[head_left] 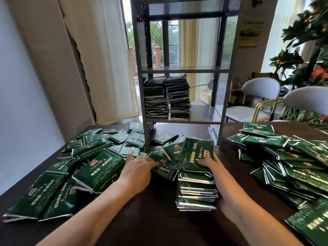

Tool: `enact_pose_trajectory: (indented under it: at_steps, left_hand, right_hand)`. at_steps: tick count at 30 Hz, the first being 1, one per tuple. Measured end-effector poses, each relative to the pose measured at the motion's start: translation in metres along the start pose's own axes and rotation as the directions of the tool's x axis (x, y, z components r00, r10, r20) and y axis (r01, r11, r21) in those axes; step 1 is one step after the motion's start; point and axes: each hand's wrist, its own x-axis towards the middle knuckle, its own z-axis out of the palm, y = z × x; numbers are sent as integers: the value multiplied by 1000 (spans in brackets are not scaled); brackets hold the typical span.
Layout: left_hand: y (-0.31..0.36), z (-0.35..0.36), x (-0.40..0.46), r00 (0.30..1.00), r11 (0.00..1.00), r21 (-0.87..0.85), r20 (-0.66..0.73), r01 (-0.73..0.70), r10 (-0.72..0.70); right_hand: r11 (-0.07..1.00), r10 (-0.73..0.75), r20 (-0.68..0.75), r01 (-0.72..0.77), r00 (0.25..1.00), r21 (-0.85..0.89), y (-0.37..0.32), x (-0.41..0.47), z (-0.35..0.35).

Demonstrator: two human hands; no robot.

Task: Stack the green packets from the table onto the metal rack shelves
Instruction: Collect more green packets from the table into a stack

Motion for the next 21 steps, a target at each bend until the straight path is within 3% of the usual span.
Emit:
enact_pose_trajectory:
  at_steps: [5, 14, 17, 19, 21]
  left_hand:
    - [5, 1, -3, 992, 996, 63, -105, -63, 69]
    - [9, -31, -7, 933, 992, -124, -355, 17, -61]
    - [18, -53, -10, 913, 938, -333, -346, 95, -215]
    - [26, -66, -11, 911, 839, -532, -281, 115, -303]
    - [35, -73, -12, 926, 696, -717, -238, 38, -295]
  right_hand:
    - [1000, -18, -32, 18, 999, -16, 3, 0, 2]
    - [1000, 8, -37, -8, 999, 2, 3, -1, 1]
    - [1000, -16, -37, 15, 999, -24, 0, -5, 3]
    - [1000, -10, -52, 8, 999, -21, 0, -7, 3]
    - [999, -1, -52, -1, 999, -32, -3, -9, 5]
